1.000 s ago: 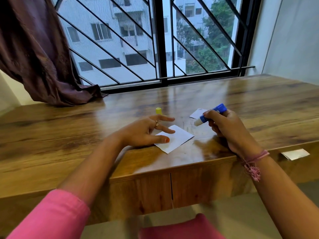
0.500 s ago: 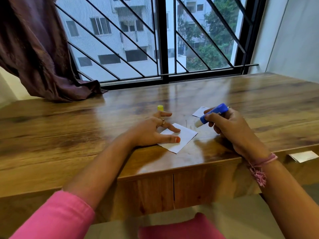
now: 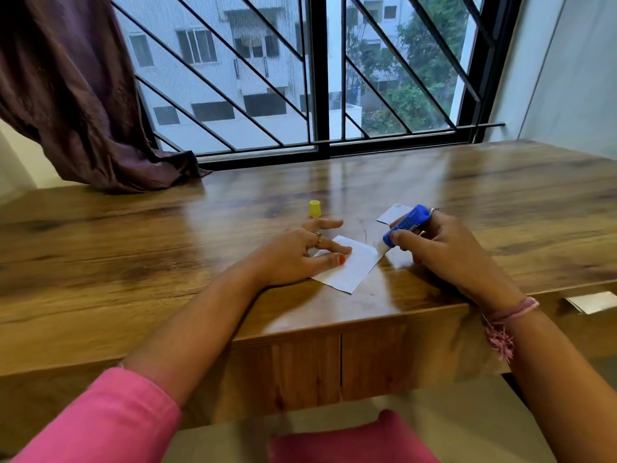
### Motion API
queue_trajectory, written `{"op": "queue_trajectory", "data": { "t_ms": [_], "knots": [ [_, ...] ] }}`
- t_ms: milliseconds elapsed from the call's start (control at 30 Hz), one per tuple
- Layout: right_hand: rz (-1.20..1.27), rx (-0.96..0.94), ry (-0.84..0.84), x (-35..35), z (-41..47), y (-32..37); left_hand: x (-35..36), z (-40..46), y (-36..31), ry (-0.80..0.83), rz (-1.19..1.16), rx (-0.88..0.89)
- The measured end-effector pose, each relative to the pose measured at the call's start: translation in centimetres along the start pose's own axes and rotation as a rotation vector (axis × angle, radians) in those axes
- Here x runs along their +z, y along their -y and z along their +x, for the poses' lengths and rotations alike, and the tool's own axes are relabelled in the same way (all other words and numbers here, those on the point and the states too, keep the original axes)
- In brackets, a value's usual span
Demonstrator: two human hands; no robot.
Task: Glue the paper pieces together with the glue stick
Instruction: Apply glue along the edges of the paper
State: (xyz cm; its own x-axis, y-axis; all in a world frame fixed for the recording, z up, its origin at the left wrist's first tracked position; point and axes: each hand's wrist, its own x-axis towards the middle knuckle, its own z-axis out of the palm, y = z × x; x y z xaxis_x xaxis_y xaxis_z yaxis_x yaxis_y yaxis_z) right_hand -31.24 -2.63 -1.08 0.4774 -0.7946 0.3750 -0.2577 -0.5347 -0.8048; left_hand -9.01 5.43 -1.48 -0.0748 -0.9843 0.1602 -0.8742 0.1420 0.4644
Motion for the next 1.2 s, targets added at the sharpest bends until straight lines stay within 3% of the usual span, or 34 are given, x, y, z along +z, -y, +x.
{"op": "queue_trajectory", "data": {
  "t_ms": [233, 700, 833, 967, 1200],
  "knots": [
    [-0.069, -0.064, 0.074, 0.02, -0.09, 0.21, -0.10, -0.02, -0.19, 0.008, 0.006, 0.007],
    [-0.094, 0.008, -0.001, 0.19, 0.71, -0.52, 0.01, -0.11, -0.24, 0.002, 0.054, 0.095],
    [-0.051, -0.059, 0.086, 0.17, 0.29, -0.27, 0.18, -0.07, -0.24, -0.013, 0.053, 0.130],
    [-0.112, -0.040, 0.007, 0.23, 0.70, -0.53, 0.17, -0.02, -0.05, -0.016, 0.035, 0.120],
    [-0.121, -0.092, 0.034, 0.32, 0.44, -0.34, 0.22, 0.06, 0.03, -0.016, 0.012, 0.105]
  ]
}}
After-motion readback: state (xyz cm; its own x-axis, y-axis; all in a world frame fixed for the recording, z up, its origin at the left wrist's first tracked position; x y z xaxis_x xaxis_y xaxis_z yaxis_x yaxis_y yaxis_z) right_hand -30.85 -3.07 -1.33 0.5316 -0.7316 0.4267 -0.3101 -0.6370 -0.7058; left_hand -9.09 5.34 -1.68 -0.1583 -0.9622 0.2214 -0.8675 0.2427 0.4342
